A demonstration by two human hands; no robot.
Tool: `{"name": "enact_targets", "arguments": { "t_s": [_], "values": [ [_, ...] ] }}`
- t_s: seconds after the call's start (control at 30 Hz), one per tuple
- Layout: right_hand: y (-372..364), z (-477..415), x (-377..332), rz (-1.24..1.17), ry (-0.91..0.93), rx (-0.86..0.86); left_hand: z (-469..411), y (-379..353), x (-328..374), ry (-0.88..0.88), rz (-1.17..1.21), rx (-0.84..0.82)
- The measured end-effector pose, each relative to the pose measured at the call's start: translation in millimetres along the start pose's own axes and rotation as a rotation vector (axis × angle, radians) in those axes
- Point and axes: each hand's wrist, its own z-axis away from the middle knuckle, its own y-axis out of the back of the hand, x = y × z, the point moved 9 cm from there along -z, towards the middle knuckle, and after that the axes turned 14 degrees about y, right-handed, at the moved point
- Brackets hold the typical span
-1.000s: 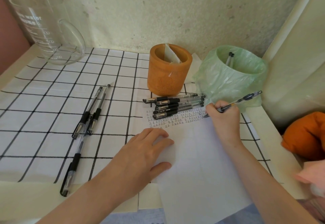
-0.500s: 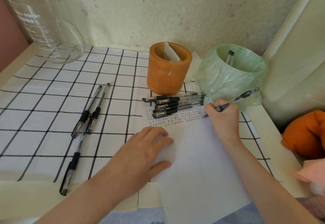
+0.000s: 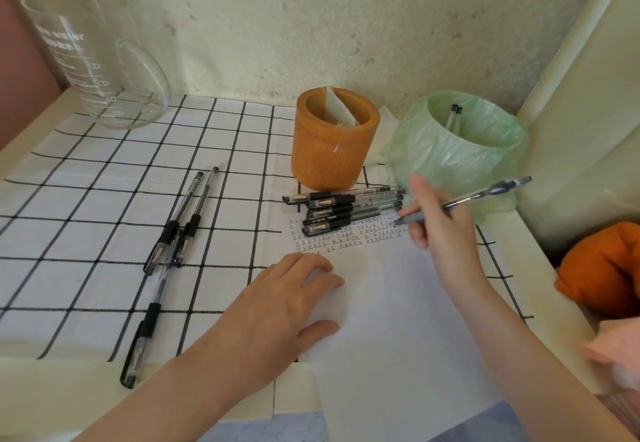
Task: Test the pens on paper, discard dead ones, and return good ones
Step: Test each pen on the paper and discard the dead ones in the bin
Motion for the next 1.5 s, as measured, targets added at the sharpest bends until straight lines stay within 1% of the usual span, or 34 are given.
{"name": "enact_targets", "arguments": {
  "t_s": [0.07, 0.1, 0.17, 0.27, 0.33, 0.4, 0.47, 0.63, 0.73, 0.83, 1.07, 1.1, 1.17, 1.23, 1.3, 1.33, 1.43, 1.5],
  "values": [
    [-17.5, 6.1, -11.1, -0.021, -0.030, -0.182, 0.0, 0.2, 0.6, -0.007, -0.004, 0.003],
    [-24.1, 9.0, -16.2, -0.044, -0.032, -0.241, 0.2, 0.9, 1.0, -0.008, -0.007, 0.009],
    [-30.5, 12.8, -23.5, -0.182, -0.054, -0.271, 0.4, 2.4, 1.3, -0.009, -0.005, 0.021],
    [-34.0, 14.8, -32.7, -0.400, -0.094, -0.264, 0.8, 3.3, 2.1, -0.010, -0.006, 0.034],
    [-37.6, 16.3, -34.0, -0.451, -0.143, -0.298, 1.3, 3.3, 2.3, -0.010, -0.008, 0.036],
    [-42.2, 20.1, -30.2, -0.511, -0.255, -0.315, 1.4, 2.8, 2.1, -0.011, -0.003, 0.029],
    [-46.0, 22.2, -27.4, -0.613, -0.338, -0.299, 1.0, 3.0, 1.6, -0.009, 0.002, 0.027],
    [-51.8, 19.8, -29.6, -0.766, -0.327, -0.283, 1.1, 1.5, 1.3, -0.006, 0.004, 0.021],
    [-51.3, 21.2, -25.9, -0.853, -0.435, -0.263, 1.3, 1.3, 1.2, -0.004, 0.001, 0.019],
    [-47.3, 19.8, -18.2, -0.890, -0.516, -0.200, 1.7, 1.3, 1.5, -0.005, 0.001, 0.019],
    [-48.8, 18.3, -16.7, -0.969, -0.549, -0.110, 2.1, 1.4, 1.9, -0.003, 0.006, 0.005],
    [-47.9, 17.7, -16.4, -0.960, -0.552, -0.085, 2.4, 1.8, 2.0, -0.006, 0.003, 0.010],
    [-41.9, 15.0, -11.7, -0.857, -0.525, -0.024, 2.8, 2.2, 2.4, -0.008, -0.007, 0.014],
    [-36.4, 14.3, -4.1, -0.649, -0.493, -0.026, 2.7, 3.5, 2.0, -0.006, -0.019, 0.022],
    [-30.9, 15.1, 2.7, -0.374, -0.459, -0.078, 2.0, 9.0, -0.3, 0.008, -0.025, 0.055],
    [-30.6, 16.1, 4.5, -0.309, -0.448, -0.101, 1.7, 14.4, -3.0, 0.030, -0.015, 0.087],
    [-37.9, 16.8, 3.6, -0.375, -0.430, -0.105, 1.3, 39.2, -19.0, 0.153, -0.003, 0.224],
    [-41.9, 17.4, 4.6, -0.415, -0.445, -0.094, 2.2, 53.2, -33.7, 0.243, -0.080, 0.298]
  ]
}}
